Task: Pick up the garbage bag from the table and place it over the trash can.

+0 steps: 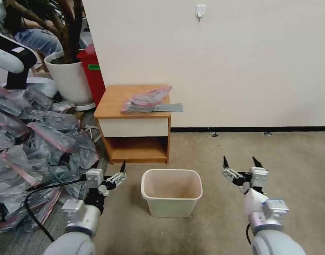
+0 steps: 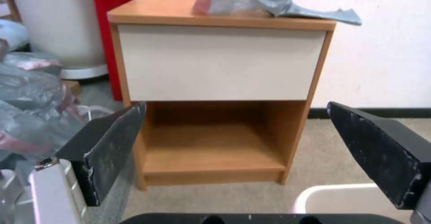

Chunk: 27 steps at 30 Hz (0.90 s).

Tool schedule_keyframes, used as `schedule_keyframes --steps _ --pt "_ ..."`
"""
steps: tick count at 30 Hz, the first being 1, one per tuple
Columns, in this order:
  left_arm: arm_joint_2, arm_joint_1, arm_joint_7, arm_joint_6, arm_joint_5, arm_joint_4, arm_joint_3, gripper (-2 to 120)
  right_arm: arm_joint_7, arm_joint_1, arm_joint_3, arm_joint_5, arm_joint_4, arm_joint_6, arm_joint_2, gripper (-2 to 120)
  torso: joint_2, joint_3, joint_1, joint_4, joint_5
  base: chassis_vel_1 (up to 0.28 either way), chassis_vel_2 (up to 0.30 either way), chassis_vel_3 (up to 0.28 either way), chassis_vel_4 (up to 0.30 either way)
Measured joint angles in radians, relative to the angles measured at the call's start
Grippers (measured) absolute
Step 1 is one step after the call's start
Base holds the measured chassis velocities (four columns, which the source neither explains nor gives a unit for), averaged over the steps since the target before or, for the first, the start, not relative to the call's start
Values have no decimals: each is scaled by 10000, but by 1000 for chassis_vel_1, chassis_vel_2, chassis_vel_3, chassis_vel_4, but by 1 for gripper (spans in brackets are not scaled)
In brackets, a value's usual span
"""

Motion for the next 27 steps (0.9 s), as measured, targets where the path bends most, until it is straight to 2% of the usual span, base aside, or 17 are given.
schedule_keyframes --steps 8,13,17,20,21,25,26,27 --pt "125 -105 92 -508 3 438 -31 100 174 135 39 620 -268 634 172 100 0 0 0 0 8 0 0 0 0" --pt "166 -146 93 -748 10 614 -116 100 340 551 -327 1155 -703 875 165 100 0 1 0 -1 6 0 0 0 0" --pt "182 -134 93 -882 3 671 -199 100 522 1041 -749 2191 -1042 917 -89 100 0 0 0 -1 6 0 0 0 0" --pt "181 -24 85 -988 -15 670 -358 100 1588 1894 -1521 4609 -1235 261 -606 100 0 1 0 0 6 0 0 0 0" --pt "181 -24 85 -988 -15 670 -358 100 1588 1894 -1521 4609 -1235 261 -606 100 0 1 0 0 6 0 0 0 0" --pt "118 185 48 -1084 -121 602 -612 100 3033 3273 -2133 8242 -1772 -299 -1216 100 0 1 0 0 6 0 0 0 0" --pt "118 185 48 -1084 -121 602 -612 100 3033 3273 -2133 8242 -1772 -299 -1216 100 0 1 0 0 6 0 0 0 0" --pt "82 279 27 -1107 -139 573 -692 100 3718 3878 -2251 9724 -1971 -496 -1297 100 0 1 0 -1 6 0 0 0 0"
